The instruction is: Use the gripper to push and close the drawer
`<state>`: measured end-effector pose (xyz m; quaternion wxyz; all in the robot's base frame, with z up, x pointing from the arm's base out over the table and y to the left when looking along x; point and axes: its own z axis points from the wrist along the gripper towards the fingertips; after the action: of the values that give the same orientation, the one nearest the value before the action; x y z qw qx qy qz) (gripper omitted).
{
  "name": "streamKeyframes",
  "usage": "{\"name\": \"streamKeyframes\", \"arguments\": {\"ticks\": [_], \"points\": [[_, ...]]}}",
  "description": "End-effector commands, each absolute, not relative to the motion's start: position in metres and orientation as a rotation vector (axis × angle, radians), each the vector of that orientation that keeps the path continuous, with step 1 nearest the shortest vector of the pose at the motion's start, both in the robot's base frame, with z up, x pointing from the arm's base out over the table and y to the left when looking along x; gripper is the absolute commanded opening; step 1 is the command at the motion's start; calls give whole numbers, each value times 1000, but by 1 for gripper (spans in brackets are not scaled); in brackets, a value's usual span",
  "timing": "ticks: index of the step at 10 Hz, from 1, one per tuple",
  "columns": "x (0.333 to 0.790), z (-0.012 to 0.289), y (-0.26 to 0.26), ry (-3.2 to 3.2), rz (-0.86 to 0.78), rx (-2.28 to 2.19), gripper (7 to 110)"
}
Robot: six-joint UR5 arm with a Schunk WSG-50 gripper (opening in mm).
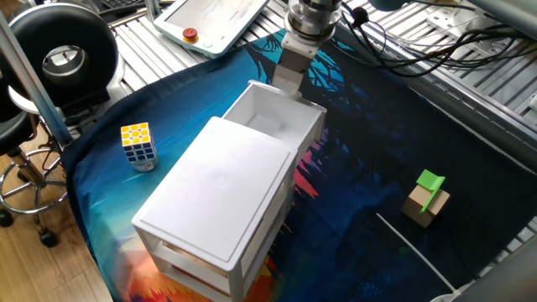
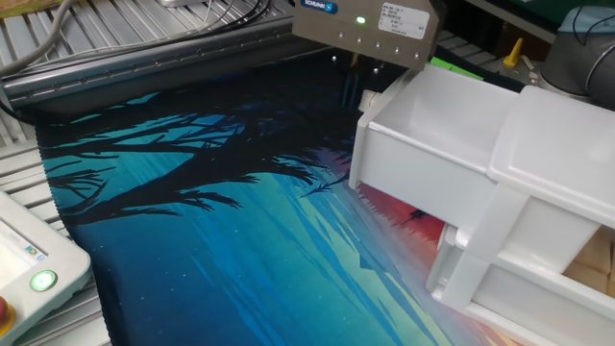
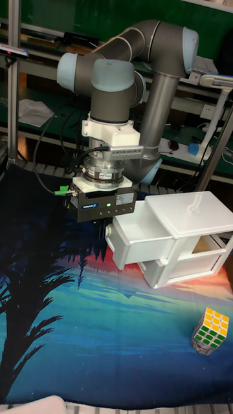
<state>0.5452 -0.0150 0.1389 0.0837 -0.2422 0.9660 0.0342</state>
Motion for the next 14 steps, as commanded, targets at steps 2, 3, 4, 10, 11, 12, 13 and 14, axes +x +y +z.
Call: {"name": "streamKeyframes", "arguments": {"ticks": [2, 3, 4, 10, 11, 12, 13, 14], "points": [[545, 142, 7, 2875, 229, -650, 7], [545, 143, 11, 2872, 254, -636, 7], [545, 143, 14, 2870, 268, -632, 7], [536, 146, 34, 2873, 383, -634, 7], [535, 146, 38, 2873, 400, -624, 7], [535, 146, 40, 2873, 407, -617, 7], [535, 146, 42, 2872, 416, -611, 7], [534, 147, 45, 2873, 429, -607, 7]]}}
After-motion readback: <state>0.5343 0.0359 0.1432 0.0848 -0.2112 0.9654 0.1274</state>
